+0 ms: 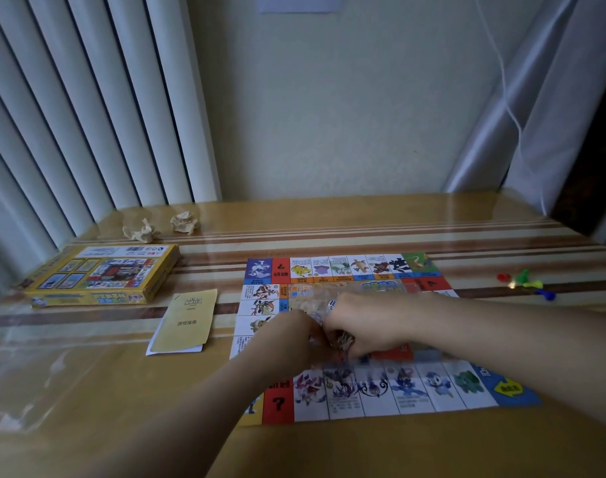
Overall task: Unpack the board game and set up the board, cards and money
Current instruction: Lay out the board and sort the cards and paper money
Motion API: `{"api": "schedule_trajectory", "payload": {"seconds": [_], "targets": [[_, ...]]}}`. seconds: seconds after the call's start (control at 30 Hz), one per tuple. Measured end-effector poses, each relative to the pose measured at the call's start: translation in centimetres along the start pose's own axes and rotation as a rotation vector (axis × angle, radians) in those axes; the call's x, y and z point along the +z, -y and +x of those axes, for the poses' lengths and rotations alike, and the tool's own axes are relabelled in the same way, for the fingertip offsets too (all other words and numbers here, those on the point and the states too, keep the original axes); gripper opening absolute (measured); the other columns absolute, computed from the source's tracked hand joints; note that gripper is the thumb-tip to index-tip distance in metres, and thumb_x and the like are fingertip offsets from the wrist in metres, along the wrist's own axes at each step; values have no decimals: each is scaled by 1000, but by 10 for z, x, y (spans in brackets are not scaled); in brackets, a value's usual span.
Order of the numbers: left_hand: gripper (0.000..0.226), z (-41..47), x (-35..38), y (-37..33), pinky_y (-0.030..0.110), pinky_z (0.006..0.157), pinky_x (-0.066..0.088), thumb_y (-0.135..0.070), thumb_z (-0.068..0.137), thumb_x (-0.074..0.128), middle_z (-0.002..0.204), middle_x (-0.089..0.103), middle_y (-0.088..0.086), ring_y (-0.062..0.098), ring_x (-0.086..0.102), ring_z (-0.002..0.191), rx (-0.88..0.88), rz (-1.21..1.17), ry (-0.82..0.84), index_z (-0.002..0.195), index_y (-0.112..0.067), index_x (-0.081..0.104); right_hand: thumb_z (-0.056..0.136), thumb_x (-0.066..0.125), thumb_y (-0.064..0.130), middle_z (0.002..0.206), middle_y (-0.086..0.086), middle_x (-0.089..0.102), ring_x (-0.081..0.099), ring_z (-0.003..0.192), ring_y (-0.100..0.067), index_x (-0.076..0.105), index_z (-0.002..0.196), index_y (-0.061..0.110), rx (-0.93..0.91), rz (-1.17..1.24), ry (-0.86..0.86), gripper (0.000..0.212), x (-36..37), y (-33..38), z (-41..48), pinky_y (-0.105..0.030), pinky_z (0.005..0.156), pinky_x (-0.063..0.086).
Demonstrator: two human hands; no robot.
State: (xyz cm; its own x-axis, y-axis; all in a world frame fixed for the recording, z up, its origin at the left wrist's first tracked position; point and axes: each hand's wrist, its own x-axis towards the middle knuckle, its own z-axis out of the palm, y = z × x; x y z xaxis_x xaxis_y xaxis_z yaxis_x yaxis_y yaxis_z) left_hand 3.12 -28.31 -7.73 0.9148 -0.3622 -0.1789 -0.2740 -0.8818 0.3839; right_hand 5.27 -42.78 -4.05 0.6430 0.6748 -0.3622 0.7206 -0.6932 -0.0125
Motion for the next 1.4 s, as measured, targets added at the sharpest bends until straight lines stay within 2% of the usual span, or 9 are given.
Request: {"api": "schedule_trajectory", "payload": {"seconds": [0.17, 0.27, 0.4, 0.57, 0.67, 0.8, 1.0, 1.1, 1.4], "targets": [[31, -1, -2, 1, 23, 72, 50, -43, 88, 60, 98, 67, 1, 15, 62, 82, 9, -16, 4, 109, -23, 70, 83, 71, 26, 80, 6, 51, 43, 65, -6, 62, 115, 13, 18, 57, 2, 35, -1, -2, -1, -21, 55, 36], [29, -3, -7, 4, 11, 58, 38, -41, 89, 59, 93, 60, -2, 9, 53, 77, 19, -87, -34, 109, -22, 70, 84, 70, 29, 92, 10, 57, 51, 86, -11, 63, 119, 16, 40, 161, -36, 38, -1, -8, -6, -27, 76, 43], [12, -4, -13, 10, 22, 63, 47, -35, 90, 60, 81, 63, -9, 14, 58, 73, 6, -292, -91, 84, -28, 68, 84, 70, 32, 115, 11, 58, 53, 103, -10, 66, 113, 24, 134, 460, -107, 31, 0, -24, -16, -28, 92, 42], [19, -3, -23, 7, 23, 59, 46, -35, 91, 58, 89, 68, 6, 24, 56, 71, 31, -364, -183, 72, -32, 61, 90, 60, 9, 77, 1, 59, 45, 54, -5, 62, 102, 14, 250, 1431, -176, 13, 14, -25, -19, -18, 54, 40], [20, -1, -31, 1, 10, 43, 31, -34, 92, 57, 73, 61, 4, 12, 43, 56, 45, -401, -222, 73, -27, 62, 94, 50, 5, 76, -4, 56, 43, 52, -8, 58, 104, 8, 307, 1937, -214, 13, 20, -19, -19, -17, 43, 37], [18, 3, -39, -9, 15, 50, 38, -37, 91, 58, 70, 61, -2, 14, 49, 61, 64, -418, -178, 75, -31, 62, 97, 40, 5, 74, -12, 56, 52, 59, -15, 50, 112, 2, 341, 2261, -273, 19, 18, -9, -20, -20, 41, 46], [23, 10, -44, -25, 13, 60, 44, -35, 92, 57, 85, 64, -7, 7, 56, 70, 108, -178, -192, 103, -20, 71, 98, 44, 16, 66, -15, 61, 59, 67, -22, 53, 118, -2, 332, 2538, -457, 28, 18, 8, -23, -31, 59, 58], [23, 13, -42, -32, 28, 73, 52, -36, 93, 56, 88, 66, -4, 15, 63, 78, 111, -78, -177, 105, -23, 71, 97, 47, 24, 70, -15, 58, 60, 68, -23, 53, 116, 1, 383, 2638, -537, 31, 22, 13, -25, -34, 67, 57], [21, 21, -38, -41, 27, 76, 53, -34, 91, 59, 93, 60, -9, 9, 58, 81, 169, -83, -238, 106, -24, 69, 100, 43, 23, 87, -20, 56, 58, 78, -24, 52, 105, 1, 477, 2760, -733, 25, 25, 17, -29, -37, 71, 57]]}}
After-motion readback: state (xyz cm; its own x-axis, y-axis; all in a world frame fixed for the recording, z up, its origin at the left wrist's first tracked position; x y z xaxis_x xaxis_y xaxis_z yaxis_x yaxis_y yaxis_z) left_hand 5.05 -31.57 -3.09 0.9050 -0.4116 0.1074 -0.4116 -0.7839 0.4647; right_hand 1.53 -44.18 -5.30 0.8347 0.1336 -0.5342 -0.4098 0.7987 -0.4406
